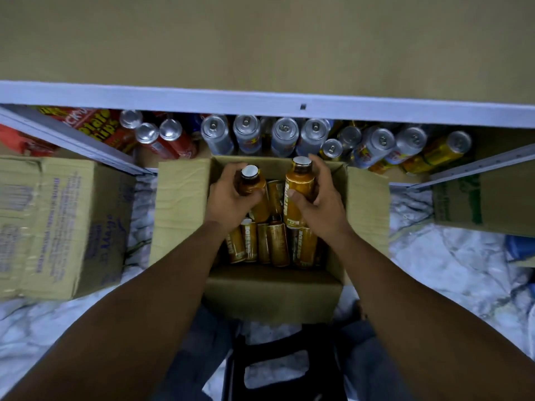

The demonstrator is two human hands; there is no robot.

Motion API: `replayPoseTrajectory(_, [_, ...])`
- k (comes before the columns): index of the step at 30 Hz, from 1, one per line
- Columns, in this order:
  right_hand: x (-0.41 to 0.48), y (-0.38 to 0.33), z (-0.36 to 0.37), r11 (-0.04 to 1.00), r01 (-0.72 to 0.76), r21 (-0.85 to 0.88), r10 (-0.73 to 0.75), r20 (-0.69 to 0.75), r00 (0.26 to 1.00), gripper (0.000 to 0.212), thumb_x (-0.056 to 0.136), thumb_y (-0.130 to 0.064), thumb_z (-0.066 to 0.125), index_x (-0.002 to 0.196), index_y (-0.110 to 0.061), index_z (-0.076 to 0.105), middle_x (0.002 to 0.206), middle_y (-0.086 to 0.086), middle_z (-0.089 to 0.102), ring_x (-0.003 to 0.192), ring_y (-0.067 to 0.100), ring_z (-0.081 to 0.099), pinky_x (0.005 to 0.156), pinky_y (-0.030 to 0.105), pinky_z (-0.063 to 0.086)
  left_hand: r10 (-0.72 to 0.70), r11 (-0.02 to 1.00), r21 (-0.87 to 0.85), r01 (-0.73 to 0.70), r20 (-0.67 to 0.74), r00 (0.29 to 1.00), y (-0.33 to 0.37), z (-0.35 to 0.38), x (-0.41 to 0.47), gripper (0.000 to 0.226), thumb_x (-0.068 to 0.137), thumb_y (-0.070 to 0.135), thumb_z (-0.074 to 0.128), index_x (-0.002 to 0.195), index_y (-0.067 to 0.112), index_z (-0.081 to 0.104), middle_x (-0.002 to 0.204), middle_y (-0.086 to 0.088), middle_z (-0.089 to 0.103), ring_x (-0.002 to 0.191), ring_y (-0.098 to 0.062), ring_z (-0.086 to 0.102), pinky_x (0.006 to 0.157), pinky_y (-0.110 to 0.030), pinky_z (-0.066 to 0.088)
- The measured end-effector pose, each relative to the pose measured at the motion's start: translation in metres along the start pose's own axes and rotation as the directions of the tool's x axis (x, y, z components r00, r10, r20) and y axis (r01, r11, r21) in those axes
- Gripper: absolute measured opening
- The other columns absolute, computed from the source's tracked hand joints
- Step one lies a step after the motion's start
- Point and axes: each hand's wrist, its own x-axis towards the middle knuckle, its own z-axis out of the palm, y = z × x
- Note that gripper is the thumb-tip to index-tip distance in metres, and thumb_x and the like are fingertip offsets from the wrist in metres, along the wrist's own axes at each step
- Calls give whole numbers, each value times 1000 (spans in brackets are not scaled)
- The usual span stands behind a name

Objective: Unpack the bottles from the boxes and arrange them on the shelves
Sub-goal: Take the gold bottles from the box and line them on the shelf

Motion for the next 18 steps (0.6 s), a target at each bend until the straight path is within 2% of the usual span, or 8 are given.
replayPoseTrajectory(2, [-18, -27, -13, 998, -37, 47, 36, 24, 999, 79, 89, -39, 75, 149, -54, 25, 144, -15, 49, 131, 10, 52, 108, 47, 48, -26, 997, -74, 28, 19, 999, 28, -14, -20, 58, 75, 14, 85, 128, 22, 62, 114, 7, 72, 106, -6, 68, 97, -35, 56])
replayPoseTrajectory(4, [-42, -66, -33, 996, -39, 76, 34, 58, 998, 78, 90, -33, 76, 150, -48, 29, 139, -15, 53, 123, 2, 57, 105, 41, 51, -40, 991, -127, 43, 21, 999, 68, -35, -45, 58, 75, 7, 85, 128, 19, 65, 112, 5, 74, 105, -7, 69, 93, -31, 57])
replayPoseTrajectory(6, [-67, -107, -53, 996, -41, 84, 33, 98, 995, 76, 89, -30, 77, 148, -47, 32, 134, -12, 57, 114, -1, 61, 100, 38, 54, -55, 984, -168, 56, 12, 998, 114, -54, -73, 55, 77, 2, 84, 127, 18, 67, 106, 10, 74, 98, -2, 69, 87, -24, 55])
replayPoseTrajectory(10, [-112, -196, -94, 995, -19, 98, 4, 156, 988, 72, 84, -31, 82, 138, -54, 39, 126, -6, 62, 106, 6, 67, 93, 39, 58, -53, 972, -230, 56, 22, 998, 206, -94, -127, 54, 81, 1, 81, 126, 27, 65, 90, 24, 74, 87, 6, 68, 78, -16, 53])
replayPoseTrajectory(14, [-151, -292, -134, 989, 18, 146, -44, 180, 983, 69, 82, -28, 84, 135, -48, 44, 115, -11, 66, 100, 5, 68, 87, 34, 58, 11, 961, -278, -9, 4, 1000, 295, -134, -174, 56, 85, 2, 77, 135, 22, 61, 101, 13, 71, 87, 5, 67, 76, -16, 52])
replayPoseTrajectory(18, [-185, -381, -173, 981, 95, 169, -124, 166, 978, 68, 78, -28, 87, 129, -52, 48, 105, -14, 70, 96, 8, 70, 84, 36, 59, 99, 953, -283, -110, -54, 994, 375, -175, -211, 53, 85, 1, 76, 129, 25, 60, 107, 3, 73, 95, -6, 69, 83, -25, 56])
